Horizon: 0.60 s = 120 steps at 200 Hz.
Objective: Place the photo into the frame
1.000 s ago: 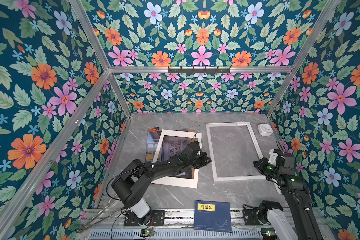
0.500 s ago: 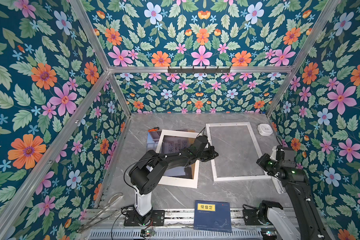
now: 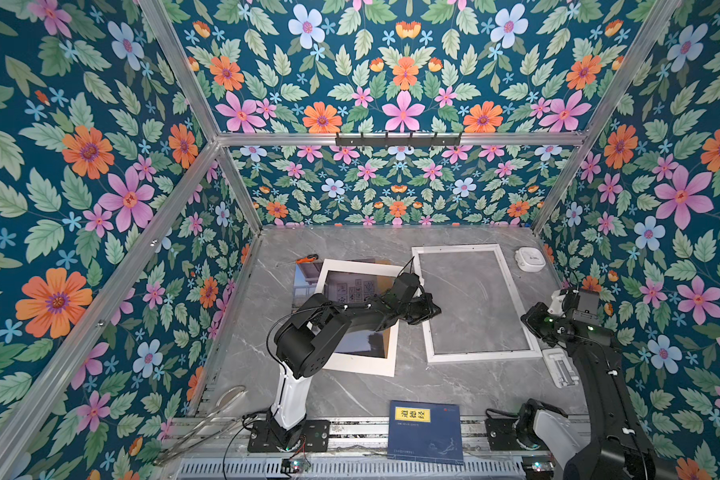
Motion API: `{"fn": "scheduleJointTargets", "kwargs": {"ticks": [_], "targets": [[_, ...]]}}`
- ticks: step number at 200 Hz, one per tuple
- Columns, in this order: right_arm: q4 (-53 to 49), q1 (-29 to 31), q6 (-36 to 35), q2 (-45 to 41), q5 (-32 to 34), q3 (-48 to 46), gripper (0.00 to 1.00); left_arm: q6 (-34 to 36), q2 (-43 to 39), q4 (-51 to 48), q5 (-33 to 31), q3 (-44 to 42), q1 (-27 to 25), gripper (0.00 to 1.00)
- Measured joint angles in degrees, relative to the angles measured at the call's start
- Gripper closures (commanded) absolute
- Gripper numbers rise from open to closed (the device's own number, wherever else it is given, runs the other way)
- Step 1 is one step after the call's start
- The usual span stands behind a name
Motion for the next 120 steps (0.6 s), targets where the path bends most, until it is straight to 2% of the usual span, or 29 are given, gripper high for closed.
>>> {"fn": "scheduleJointTargets", "kwargs": {"ticks": [120], "targets": [[3.28,-0.17,1.11,2.47,0.26,-2.29,1.0,-0.2,2.73,1.57,0.24,1.62,-0.02,1.0]]}}
